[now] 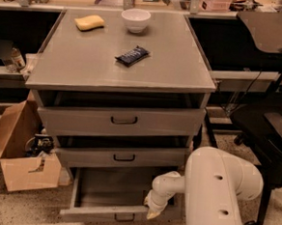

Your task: Open bottom drawer

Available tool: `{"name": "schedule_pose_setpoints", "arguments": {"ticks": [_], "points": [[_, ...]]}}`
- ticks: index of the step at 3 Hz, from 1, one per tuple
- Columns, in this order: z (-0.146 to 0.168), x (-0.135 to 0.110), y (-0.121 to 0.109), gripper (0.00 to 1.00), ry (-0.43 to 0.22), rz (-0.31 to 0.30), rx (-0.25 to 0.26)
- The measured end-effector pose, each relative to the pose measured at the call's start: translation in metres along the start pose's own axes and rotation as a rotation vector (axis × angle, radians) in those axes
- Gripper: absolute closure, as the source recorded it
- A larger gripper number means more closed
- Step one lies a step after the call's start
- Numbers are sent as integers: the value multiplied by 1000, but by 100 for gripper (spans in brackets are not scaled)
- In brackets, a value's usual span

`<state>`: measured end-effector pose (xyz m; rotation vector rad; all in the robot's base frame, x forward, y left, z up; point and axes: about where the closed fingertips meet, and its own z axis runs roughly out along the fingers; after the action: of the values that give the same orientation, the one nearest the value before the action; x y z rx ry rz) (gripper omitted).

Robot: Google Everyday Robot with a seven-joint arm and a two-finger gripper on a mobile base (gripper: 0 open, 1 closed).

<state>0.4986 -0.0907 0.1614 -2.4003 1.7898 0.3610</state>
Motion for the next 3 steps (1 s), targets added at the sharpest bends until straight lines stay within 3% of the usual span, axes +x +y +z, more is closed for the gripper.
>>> {"name": "schedule_pose_setpoints", "arguments": {"ticks": [1,2,3], "points": [[-6,-10,21,88,-5,-12,-7],[-5,-10,23,100,-7,-12,-7],[2,-9,49,100,-50,22,-1]]}}
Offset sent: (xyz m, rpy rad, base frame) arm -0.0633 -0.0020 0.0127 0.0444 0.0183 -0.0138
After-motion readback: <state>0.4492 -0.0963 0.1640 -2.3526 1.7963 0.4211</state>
